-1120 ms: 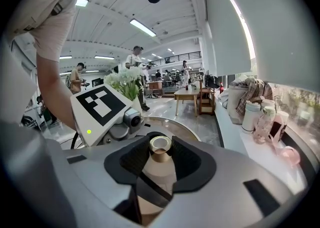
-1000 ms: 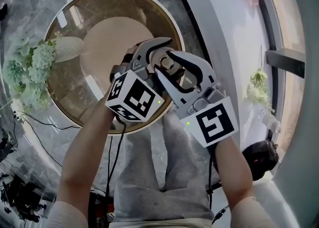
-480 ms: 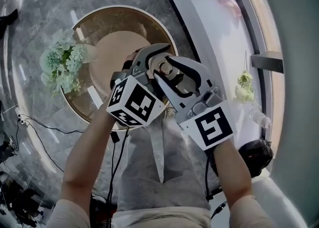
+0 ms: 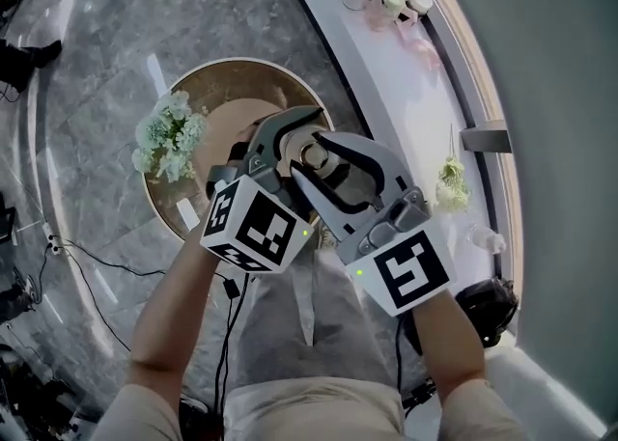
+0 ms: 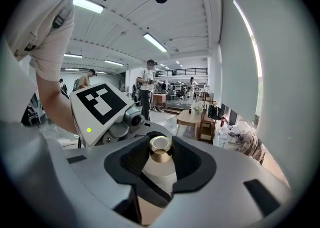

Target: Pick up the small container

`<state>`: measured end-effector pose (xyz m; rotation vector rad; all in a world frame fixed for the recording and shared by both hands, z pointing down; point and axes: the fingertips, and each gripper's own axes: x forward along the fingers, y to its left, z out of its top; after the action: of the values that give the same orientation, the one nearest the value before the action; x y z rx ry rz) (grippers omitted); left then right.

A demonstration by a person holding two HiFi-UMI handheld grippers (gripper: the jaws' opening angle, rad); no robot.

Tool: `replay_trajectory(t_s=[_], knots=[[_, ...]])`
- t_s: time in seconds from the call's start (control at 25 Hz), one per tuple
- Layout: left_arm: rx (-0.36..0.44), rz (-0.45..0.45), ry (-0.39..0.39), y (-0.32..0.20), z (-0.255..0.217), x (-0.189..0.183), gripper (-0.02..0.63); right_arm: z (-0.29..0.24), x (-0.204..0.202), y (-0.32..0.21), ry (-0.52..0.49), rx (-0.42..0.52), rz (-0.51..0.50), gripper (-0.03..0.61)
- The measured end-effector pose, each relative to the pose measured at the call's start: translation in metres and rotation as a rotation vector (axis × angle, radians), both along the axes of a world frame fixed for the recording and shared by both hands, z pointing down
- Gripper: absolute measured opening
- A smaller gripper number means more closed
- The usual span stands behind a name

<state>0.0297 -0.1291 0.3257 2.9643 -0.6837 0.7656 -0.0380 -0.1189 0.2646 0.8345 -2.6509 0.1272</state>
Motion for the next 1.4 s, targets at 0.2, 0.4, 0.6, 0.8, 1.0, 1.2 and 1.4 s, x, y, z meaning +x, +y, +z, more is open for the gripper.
replay_trajectory(t_s=[0.2, 0.4, 0.6, 0.8, 1.0, 1.2, 1.4], knots=[[0.043, -0.030, -0.022, 0.000, -0.076, -0.004, 0.347, -0.076, -0.002, 0.005, 0.003, 0.029, -0.035, 0.137], [0.087, -0.036, -0.011, 0.004, -0.156, -0.009, 0.347, -0.152, -0.007, 0.014, 0.029, 0.090, -0.070, 0.137], [0.126, -0.054, -0.008, 0.013, -0.222, -0.015, 0.347, -0.216, -0.012, 0.028, 0.027, 0.157, -0.095, 0.137], [0.152, -0.085, -0.037, 0.035, -0.272, -0.024, 0.347, -0.268, -0.019, 0.052, -0.024, 0.189, -0.112, 0.137], [0.135, -0.104, -0.007, 0.058, -0.307, -0.024, 0.347, -0.303, -0.019, 0.076, -0.038, 0.193, -0.132, 0.137], [0.136, -0.102, 0.020, 0.084, -0.330, -0.024, 0.347, -0.323, -0.021, 0.103, -0.018, 0.204, -0.160, 0.137], [0.131, -0.107, 0.046, 0.099, -0.341, -0.019, 0.347, -0.333, -0.017, 0.118, 0.000, 0.210, -0.186, 0.137]])
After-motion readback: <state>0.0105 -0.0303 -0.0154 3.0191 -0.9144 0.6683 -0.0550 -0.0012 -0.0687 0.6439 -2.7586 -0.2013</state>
